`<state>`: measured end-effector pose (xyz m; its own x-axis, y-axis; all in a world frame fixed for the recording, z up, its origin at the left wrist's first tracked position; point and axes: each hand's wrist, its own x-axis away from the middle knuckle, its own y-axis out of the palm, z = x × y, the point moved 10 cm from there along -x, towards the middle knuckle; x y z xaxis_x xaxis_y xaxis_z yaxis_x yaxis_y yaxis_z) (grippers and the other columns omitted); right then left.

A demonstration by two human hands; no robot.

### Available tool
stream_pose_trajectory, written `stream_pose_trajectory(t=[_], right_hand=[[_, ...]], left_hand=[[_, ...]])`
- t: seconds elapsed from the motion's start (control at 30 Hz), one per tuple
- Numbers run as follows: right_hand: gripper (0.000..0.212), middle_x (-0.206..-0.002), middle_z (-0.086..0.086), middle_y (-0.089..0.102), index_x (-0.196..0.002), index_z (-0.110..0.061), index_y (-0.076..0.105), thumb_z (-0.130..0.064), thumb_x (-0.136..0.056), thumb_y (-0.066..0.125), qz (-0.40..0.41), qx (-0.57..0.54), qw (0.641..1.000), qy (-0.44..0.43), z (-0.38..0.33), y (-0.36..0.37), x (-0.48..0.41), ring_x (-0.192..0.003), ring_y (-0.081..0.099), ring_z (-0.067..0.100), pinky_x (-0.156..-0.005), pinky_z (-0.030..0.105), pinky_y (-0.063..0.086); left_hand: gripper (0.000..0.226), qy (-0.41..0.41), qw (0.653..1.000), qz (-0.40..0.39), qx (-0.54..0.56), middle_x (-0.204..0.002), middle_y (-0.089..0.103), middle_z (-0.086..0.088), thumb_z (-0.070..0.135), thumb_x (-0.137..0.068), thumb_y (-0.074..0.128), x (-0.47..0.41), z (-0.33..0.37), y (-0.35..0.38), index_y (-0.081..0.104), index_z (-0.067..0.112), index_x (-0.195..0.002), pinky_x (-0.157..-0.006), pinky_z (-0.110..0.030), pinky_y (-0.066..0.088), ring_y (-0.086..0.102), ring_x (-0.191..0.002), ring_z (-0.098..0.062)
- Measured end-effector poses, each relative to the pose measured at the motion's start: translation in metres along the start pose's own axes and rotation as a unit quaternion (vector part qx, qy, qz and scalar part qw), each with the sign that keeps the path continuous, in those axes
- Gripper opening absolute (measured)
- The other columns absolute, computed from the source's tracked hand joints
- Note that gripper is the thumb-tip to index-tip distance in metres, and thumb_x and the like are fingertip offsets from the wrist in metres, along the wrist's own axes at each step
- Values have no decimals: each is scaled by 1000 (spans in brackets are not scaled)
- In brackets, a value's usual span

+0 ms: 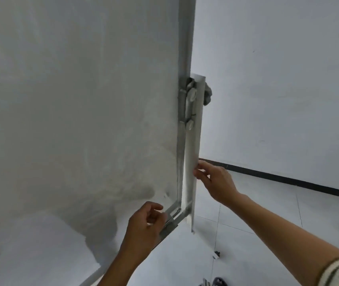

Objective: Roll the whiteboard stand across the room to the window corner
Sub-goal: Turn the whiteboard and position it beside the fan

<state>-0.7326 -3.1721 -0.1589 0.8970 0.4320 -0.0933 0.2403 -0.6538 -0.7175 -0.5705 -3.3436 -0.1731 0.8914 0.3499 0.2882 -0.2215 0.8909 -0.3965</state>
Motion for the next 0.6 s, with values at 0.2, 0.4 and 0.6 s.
stream_pose_trajectory(t=[0.2,0.4,0.6], right_hand=[[32,-110,-9,73,-126,-35,56,-42,-97,45,-46,-2,996,-75,-2,8,-42,-87,72,20,-77,40,59],[33,-111,-10,73,-126,-39,55,-45,-95,46,-113,-24,986,-117,-29,41,-115,-91,70,19,-80,41,56],[41,-124,-6,67,-138,-32,42,-41,-98,44,-227,3,954,-194,-79,98,-183,-95,67,22,-72,32,44]], left_hand=[[11,19,998,67,6,-88,72,-1,17,-87,67,-40,50,10,64,27,-90,-84,-36,57,69,-89,-20],[11,50,988,145,-10,-88,73,0,20,-87,67,-80,75,-28,64,30,-90,-79,-36,59,70,-86,-21],[10,67,971,230,-7,-86,72,2,23,-87,66,-120,93,-87,63,31,-91,-76,-28,56,70,-84,-21]])
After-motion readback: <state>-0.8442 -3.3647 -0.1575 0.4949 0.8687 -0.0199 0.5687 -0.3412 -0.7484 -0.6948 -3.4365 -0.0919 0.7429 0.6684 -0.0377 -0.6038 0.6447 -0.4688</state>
